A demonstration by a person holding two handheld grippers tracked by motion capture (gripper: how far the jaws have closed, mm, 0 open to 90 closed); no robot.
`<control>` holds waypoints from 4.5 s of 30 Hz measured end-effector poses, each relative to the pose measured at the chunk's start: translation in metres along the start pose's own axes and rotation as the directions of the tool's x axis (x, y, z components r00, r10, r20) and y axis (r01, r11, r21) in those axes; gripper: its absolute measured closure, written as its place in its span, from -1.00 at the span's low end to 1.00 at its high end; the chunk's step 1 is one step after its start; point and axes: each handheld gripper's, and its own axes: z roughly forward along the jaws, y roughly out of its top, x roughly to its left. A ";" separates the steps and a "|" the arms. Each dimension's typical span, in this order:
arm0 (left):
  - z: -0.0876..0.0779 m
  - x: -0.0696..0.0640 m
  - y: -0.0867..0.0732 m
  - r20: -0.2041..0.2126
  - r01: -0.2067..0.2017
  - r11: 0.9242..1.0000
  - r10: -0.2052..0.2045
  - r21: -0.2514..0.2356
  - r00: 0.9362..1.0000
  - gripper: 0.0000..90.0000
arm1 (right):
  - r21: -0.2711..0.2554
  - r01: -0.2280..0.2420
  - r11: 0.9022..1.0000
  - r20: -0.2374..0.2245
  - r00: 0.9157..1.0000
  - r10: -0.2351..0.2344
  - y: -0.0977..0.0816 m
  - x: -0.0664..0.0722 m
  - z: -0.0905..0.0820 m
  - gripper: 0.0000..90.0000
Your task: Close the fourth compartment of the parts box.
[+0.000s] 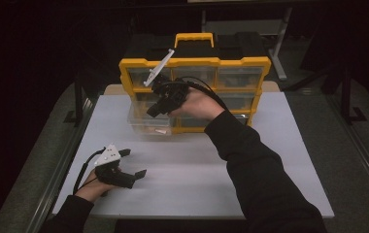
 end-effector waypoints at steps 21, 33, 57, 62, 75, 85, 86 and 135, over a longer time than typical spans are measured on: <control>0.001 -0.001 0.002 -0.001 -0.012 1.000 0.012 0.004 1.000 -1.00 | 0.015 0.017 1.000 -0.016 1.000 -0.017 -0.013 0.012 0.018 0.97; 0.002 -0.001 0.001 0.001 -0.014 1.000 0.014 0.007 1.000 -1.00 | 0.039 0.017 0.999 -0.006 1.000 -0.017 -0.018 0.012 0.030 0.97; 0.002 -0.001 0.001 0.003 -0.015 1.000 0.015 0.009 1.000 -1.00 | 0.019 0.000 1.000 0.037 0.999 -0.001 -0.019 0.004 0.030 0.98; 0.002 -0.001 0.001 0.003 -0.015 1.000 0.014 0.008 1.000 -1.00 | 0.015 -0.008 1.000 0.045 0.999 0.008 -0.018 0.001 0.031 0.98; 0.002 -0.001 0.001 0.002 -0.016 1.000 0.016 0.008 1.000 -1.00 | -0.001 -0.020 1.000 0.057 0.998 0.020 -0.017 -0.007 0.031 0.98; 0.002 -0.001 0.001 0.003 -0.016 1.000 0.016 0.007 1.000 -1.00 | -0.005 -0.035 0.999 0.071 0.997 0.035 -0.015 -0.015 0.032 0.98; 0.002 0.000 0.001 0.003 -0.016 1.000 0.016 0.007 1.000 -1.00 | -0.007 -0.038 0.999 0.071 0.997 0.039 -0.016 -0.016 0.032 0.98; 0.002 0.000 0.000 0.002 -0.009 1.000 0.009 0.008 1.000 -1.00 | -0.055 -0.097 0.994 0.154 0.983 0.104 -0.016 -0.042 0.027 0.98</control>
